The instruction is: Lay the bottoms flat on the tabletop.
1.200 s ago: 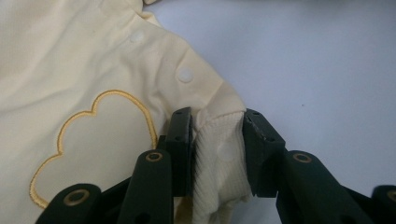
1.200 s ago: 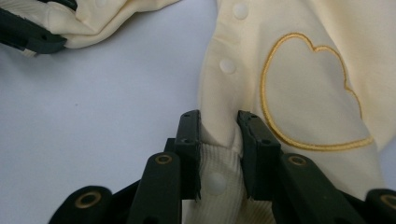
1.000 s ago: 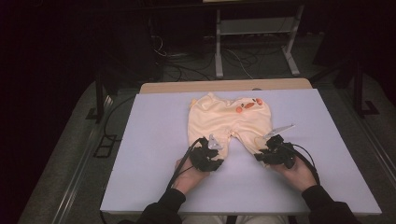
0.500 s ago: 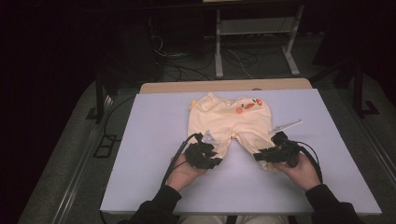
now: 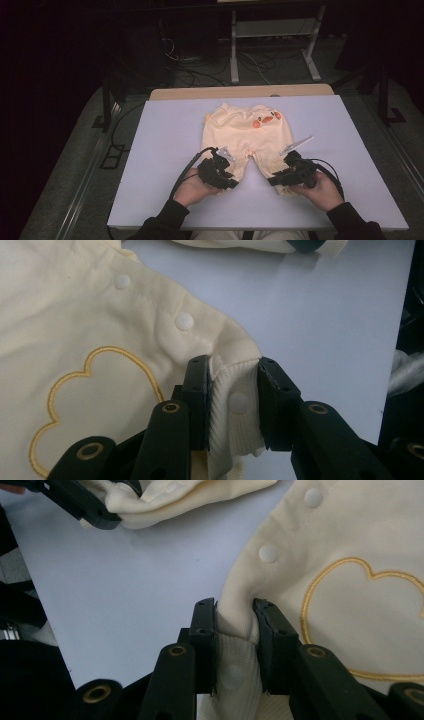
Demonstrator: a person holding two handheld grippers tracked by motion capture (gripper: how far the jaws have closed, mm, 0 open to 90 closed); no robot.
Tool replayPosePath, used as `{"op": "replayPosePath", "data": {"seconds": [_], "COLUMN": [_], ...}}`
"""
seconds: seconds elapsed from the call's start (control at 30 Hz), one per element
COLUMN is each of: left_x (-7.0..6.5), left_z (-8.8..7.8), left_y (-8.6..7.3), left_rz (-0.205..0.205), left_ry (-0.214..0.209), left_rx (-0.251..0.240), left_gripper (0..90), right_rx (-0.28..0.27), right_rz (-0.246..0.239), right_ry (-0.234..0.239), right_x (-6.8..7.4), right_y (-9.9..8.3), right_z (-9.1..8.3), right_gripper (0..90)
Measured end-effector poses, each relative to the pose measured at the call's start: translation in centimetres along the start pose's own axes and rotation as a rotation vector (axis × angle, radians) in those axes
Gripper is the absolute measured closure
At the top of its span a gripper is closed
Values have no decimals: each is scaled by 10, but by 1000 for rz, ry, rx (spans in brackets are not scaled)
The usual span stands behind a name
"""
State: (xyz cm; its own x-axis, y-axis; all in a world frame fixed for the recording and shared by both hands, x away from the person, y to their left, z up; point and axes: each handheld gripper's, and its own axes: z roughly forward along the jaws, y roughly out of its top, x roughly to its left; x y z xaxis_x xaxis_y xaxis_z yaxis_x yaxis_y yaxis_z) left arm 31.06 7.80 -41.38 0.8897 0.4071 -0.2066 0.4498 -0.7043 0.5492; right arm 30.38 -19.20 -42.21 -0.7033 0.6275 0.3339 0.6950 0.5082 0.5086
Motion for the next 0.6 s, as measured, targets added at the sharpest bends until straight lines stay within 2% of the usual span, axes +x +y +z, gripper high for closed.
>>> {"op": "replayPosePath", "data": {"seconds": [0.17, 0.47, 0.53, 0.6], "left_x": [-1, -4, -3, -2], "left_z": [4, 10, 9, 8], "left_y": [-1, -1, -2, -3], "left_rz": [-12, -11, -20, -29], "left_ry": [-9, -19, -37, -75], "left_rx": [-6, -1, -7, -17], "left_gripper": [671, 664, 646, 590], "right_rx": [23, 39, 41, 41], "right_rz": [-8, -25, -27, -28], "right_ry": [10, 18, 16, 24], "right_x": [2, 6, 7, 8], "right_y": [0, 1, 1, 2], "right_z": [4, 6, 6, 6], "right_gripper": [706, 702, 691, 646]}}
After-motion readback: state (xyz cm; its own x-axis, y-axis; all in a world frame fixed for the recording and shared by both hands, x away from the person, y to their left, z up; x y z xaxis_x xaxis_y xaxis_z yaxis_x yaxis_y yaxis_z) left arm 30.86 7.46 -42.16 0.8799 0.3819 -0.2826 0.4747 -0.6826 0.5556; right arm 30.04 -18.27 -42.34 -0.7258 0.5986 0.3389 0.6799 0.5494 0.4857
